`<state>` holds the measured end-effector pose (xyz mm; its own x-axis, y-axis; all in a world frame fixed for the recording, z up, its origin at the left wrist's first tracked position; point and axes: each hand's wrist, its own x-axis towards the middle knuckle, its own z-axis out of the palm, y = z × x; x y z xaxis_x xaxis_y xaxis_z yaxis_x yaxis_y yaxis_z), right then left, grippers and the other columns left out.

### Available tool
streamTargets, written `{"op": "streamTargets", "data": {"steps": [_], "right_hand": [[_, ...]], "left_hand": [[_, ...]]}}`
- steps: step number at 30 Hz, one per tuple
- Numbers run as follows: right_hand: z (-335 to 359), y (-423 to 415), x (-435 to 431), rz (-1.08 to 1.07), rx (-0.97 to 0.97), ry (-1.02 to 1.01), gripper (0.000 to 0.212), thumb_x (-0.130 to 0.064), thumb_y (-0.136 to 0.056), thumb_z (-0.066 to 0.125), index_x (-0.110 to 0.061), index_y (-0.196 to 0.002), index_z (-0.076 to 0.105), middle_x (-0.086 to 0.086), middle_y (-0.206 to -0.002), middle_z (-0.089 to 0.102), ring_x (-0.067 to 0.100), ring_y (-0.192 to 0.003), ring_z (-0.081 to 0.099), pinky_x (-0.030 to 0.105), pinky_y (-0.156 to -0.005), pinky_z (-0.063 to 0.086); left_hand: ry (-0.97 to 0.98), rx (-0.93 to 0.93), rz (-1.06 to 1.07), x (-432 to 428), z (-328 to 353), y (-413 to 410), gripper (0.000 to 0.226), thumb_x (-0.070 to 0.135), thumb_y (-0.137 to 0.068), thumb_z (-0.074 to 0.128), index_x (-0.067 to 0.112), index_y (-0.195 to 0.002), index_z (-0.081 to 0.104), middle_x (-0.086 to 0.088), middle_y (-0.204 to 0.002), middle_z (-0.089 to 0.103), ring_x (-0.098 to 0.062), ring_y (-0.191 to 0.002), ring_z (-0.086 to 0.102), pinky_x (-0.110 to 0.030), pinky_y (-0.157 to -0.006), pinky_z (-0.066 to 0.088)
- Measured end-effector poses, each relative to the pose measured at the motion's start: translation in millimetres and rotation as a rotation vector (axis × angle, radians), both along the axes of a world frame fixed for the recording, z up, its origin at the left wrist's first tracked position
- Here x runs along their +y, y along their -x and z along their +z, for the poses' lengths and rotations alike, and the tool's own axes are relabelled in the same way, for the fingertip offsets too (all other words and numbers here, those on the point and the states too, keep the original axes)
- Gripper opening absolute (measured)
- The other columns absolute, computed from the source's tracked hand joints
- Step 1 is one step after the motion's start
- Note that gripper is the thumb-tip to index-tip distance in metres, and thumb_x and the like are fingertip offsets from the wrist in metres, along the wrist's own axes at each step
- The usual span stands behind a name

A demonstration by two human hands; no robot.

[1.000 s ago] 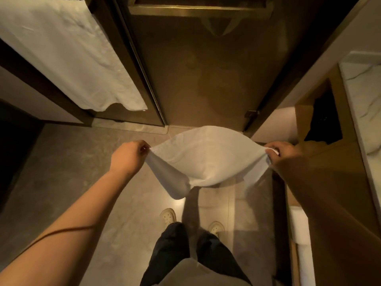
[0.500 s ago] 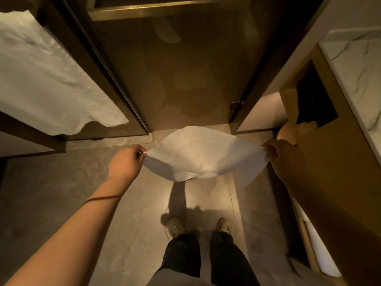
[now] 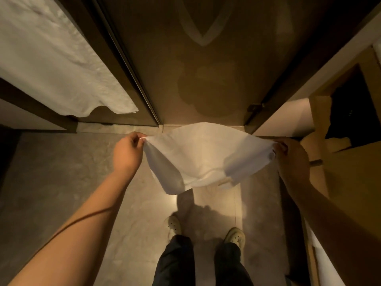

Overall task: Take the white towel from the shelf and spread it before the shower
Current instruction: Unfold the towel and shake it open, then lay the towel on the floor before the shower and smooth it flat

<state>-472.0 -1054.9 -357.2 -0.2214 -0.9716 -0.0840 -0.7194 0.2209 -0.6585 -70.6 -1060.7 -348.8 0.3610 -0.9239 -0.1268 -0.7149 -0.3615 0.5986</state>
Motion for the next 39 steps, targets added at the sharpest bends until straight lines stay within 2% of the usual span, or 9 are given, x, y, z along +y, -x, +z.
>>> {"op": "streamTargets", "data": {"steps": [3,7,11,15,21,24,31,35,39], "right_hand": [[-17,3,-11,0.018,-0.018,0.016,0.021,-0.019,-0.096,0.052,-0.006,-0.108,0.063,0.013,-0.104,0.064,0.026,-0.095,0.059,0.028,-0.082,0.040],[-46,9,-30,0.080,0.146,0.016,0.025,-0.018,-0.096,0.052,0.000,-0.110,0.063,0.019,-0.107,0.065,0.026,-0.095,0.060,0.031,-0.089,0.044],[-63,14,-60,0.141,0.109,0.227,0.021,-0.014,-0.093,0.058,0.004,-0.101,0.065,0.023,-0.100,0.065,0.037,-0.090,0.061,0.033,-0.081,0.045],[-98,15,-86,-0.061,-0.046,0.286,0.021,-0.024,-0.098,0.048,-0.010,-0.106,0.061,0.009,-0.105,0.060,0.016,-0.091,0.051,0.009,-0.076,0.034],[-167,20,-121,-0.147,-0.032,0.330,0.015,-0.024,-0.098,0.048,-0.020,-0.106,0.059,0.000,-0.108,0.054,0.017,-0.094,0.051,0.028,-0.081,0.040],[-210,16,-129,-0.109,0.009,0.358,0.018,-0.024,-0.099,0.047,-0.017,-0.108,0.061,0.005,-0.111,0.056,0.017,-0.093,0.051,0.028,-0.079,0.040],[-286,19,-153,-0.083,0.061,0.515,0.019,-0.025,-0.099,0.047,-0.017,-0.108,0.061,0.006,-0.113,0.056,0.013,-0.090,0.050,0.015,-0.069,0.035],[-304,28,-165,-0.138,0.020,0.611,0.021,-0.024,-0.099,0.047,-0.014,-0.110,0.061,0.009,-0.117,0.057,0.017,-0.094,0.051,0.027,-0.078,0.041],[-322,38,-166,-0.183,0.029,0.640,0.021,-0.024,-0.099,0.048,-0.014,-0.111,0.062,0.010,-0.115,0.058,0.024,-0.099,0.055,0.030,-0.080,0.042]], "left_hand": [[0.016,-0.008,0.041,-4,-15,10,0.016,0.022,-0.095,0.051,0.017,-0.100,0.066,-0.004,-0.097,0.069,-0.014,-0.083,0.058,-0.028,-0.068,0.043],[0.044,-0.037,0.032,-16,-43,22,0.017,0.024,-0.095,0.050,0.018,-0.100,0.065,-0.004,-0.098,0.069,-0.015,-0.084,0.060,-0.029,-0.067,0.044],[0.140,-0.068,0.018,-41,-72,28,0.015,0.025,-0.095,0.051,0.018,-0.099,0.065,-0.002,-0.097,0.068,-0.011,-0.082,0.057,-0.028,-0.066,0.042],[0.240,-0.114,-0.013,-72,-110,21,0.014,0.025,-0.094,0.051,0.019,-0.098,0.064,-0.002,-0.096,0.068,-0.014,-0.084,0.060,-0.030,-0.068,0.044],[0.305,-0.257,-0.085,-111,-180,6,0.013,0.028,-0.094,0.050,0.023,-0.099,0.062,-0.003,-0.096,0.067,-0.022,-0.085,0.061,-0.038,-0.067,0.050],[0.294,-0.319,-0.156,-128,-222,3,0.014,0.024,-0.094,0.051,0.020,-0.101,0.062,-0.007,-0.099,0.068,-0.028,-0.088,0.061,-0.043,-0.070,0.052],[0.394,-0.414,-0.126,-165,-309,-14,0.018,0.025,-0.094,0.050,0.020,-0.107,0.062,-0.010,-0.096,0.063,-0.026,-0.092,0.054,-0.038,-0.067,0.044],[0.464,-0.461,-0.073,-186,-329,-22,0.021,0.029,-0.095,0.049,0.021,-0.110,0.062,-0.011,-0.099,0.062,-0.027,-0.094,0.051,-0.038,-0.068,0.041],[0.519,-0.502,-0.037,-194,-342,-28,0.021,0.029,-0.094,0.051,0.021,-0.107,0.065,-0.008,-0.099,0.067,-0.028,-0.091,0.057,-0.037,-0.064,0.043]]}}
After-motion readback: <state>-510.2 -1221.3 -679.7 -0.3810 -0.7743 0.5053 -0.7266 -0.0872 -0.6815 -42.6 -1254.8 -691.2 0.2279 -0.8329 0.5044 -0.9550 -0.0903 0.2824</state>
